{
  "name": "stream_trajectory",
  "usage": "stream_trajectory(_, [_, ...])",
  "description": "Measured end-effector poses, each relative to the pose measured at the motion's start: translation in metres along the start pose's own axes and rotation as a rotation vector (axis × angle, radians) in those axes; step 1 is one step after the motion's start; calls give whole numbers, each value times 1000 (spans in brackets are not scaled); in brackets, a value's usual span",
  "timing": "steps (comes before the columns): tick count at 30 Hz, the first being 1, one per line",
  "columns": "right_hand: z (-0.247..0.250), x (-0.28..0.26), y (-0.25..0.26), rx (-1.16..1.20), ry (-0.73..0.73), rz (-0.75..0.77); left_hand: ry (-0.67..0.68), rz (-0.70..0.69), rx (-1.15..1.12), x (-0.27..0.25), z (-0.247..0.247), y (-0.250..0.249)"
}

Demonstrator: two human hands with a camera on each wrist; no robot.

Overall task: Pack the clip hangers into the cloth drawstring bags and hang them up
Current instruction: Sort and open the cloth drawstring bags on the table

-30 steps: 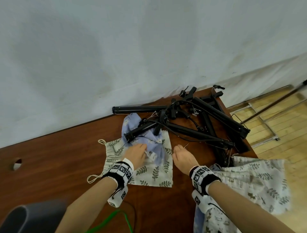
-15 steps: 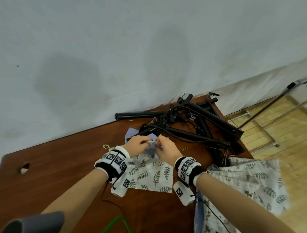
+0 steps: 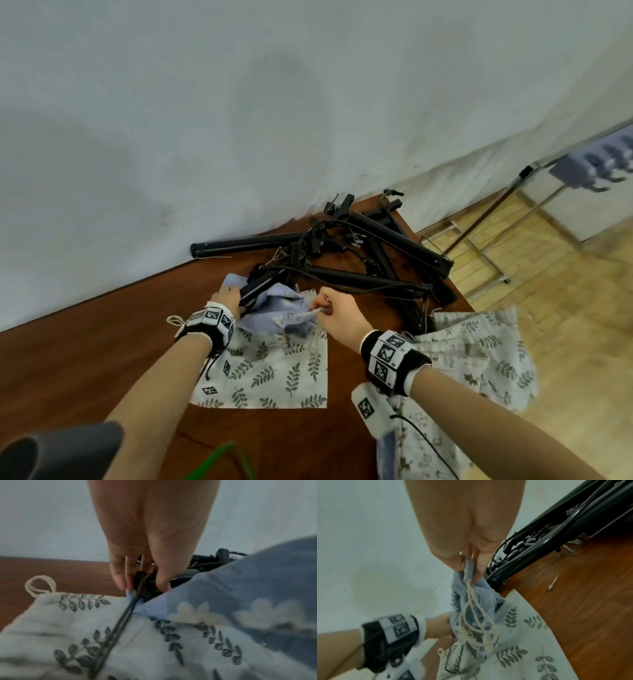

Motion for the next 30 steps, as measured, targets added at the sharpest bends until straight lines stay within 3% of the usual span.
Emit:
stream_trajectory(14, [65, -61, 106, 279, -229, 299, -66, -17, -147, 6, 11, 15])
stream_trajectory(20, [97, -83, 98, 174, -307, 235, 71, -29, -176, -25, 20, -1])
stream_trajectory(22, [99, -82, 81, 161, -302, 134, 40, -118, -202, -51, 50, -21])
stream_trajectory(25, [100, -81, 59, 207, -318, 16, 7, -388, -352, -112, 91, -79])
stream_trajectory(28, [99, -86, 55, 228, -345, -37, 167, -620, -459, -181, 92, -145])
stream_trajectory(30, [100, -93, 62, 240, -375, -16, 108, -671, -418, -206, 87, -172])
Point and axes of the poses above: each hand's wrist, its own x-axis towards the middle knuckle, its own z-axis out of the back of the hand, y = z × x, the point moved 7 cm from there along x, towards the middle knuckle, and after that the axes turned 12 degrees about y, right-handed, at the moved point
